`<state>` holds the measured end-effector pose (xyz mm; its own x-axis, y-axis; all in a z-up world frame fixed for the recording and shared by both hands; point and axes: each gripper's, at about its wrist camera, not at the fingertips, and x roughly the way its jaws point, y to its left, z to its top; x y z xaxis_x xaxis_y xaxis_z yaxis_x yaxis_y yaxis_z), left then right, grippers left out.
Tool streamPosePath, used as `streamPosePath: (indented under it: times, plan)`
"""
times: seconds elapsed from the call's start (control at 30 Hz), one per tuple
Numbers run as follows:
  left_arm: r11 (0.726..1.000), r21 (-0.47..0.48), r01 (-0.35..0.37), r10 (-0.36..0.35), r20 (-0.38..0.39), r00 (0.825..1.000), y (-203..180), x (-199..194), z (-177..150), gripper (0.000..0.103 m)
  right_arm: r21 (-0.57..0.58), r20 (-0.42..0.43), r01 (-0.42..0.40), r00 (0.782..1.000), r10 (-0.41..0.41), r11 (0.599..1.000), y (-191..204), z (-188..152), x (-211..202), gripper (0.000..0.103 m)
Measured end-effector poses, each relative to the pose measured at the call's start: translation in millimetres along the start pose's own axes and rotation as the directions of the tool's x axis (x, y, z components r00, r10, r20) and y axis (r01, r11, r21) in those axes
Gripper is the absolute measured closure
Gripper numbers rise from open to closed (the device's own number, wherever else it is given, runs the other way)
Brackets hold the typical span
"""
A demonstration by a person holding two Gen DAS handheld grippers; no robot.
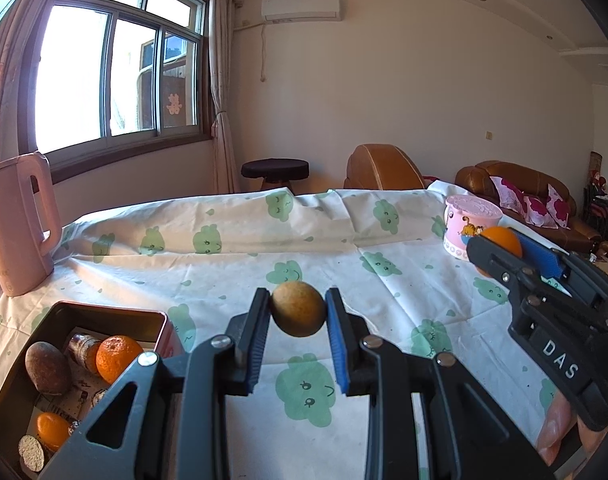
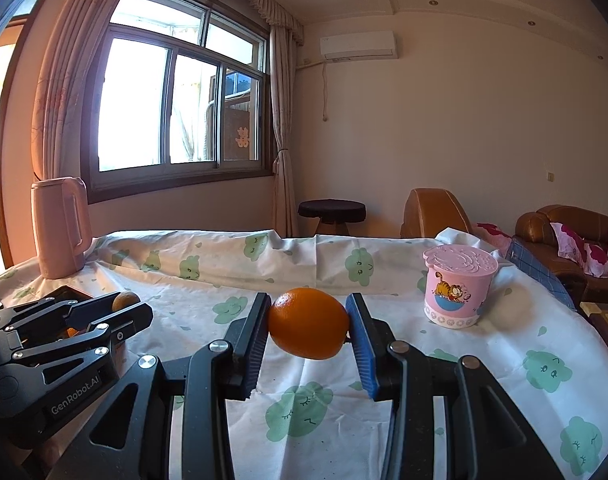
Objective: Organize fruits
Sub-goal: 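Carry the brown fruit and orange toward the tin with both grippers, then lower the brown fruit and orange over the tin with both grippers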
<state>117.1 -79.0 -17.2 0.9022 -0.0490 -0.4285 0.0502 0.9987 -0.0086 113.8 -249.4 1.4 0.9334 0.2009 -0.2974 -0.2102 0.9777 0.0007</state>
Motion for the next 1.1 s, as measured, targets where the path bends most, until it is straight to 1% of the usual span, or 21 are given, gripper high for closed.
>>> streamPosePath:
  times: [0.13, 0.2, 0.3, 0.43, 0.73, 1.1]
  plan:
    - [1.0, -0.004, -0.003, 0.003, -0.015, 1.0, 9.8, -7.9, -3.5, 0.073, -0.011, -0.008, -0.027, 1.0, 0.026, 1.0, 9.8, 0.1, -0.6, 0.062]
    - [1.0, -0.01, -0.017, 0.017, -0.028, 0.999, 16.5, -11.9, -5.1, 0.073, -0.011, -0.013, -0.051, 0.999, 0.051, 0.999, 17.0, 0.5, -1.9, 0.062]
    - [1.0, -0.024, -0.014, 0.013, -0.039, 0.999, 28.0, -19.7, -5.9, 0.073, 0.002, -0.019, -0.091, 0.996, 0.091, 0.996, 28.0, 2.3, -4.2, 0.062]
    - [0.999, -0.039, -0.023, 0.022, -0.027, 0.999, 42.1, -33.6, -6.8, 0.073, 0.007, -0.017, -0.131, 0.991, 0.132, 0.991, 43.6, 4.9, -8.0, 0.062]
    - [0.996, -0.036, -0.086, 0.085, -0.015, 0.996, 68.7, -55.0, -9.5, 0.073, 0.001, -0.016, -0.197, 0.98, 0.197, 0.98, 77.8, 10.0, -13.4, 0.062]
    - [0.99, -0.043, -0.135, 0.135, -0.007, 0.991, 95.0, -73.0, -14.0, 0.073, -0.044, -0.017, -0.262, 0.965, 0.262, 0.964, 120.6, 14.3, -16.5, 0.062]
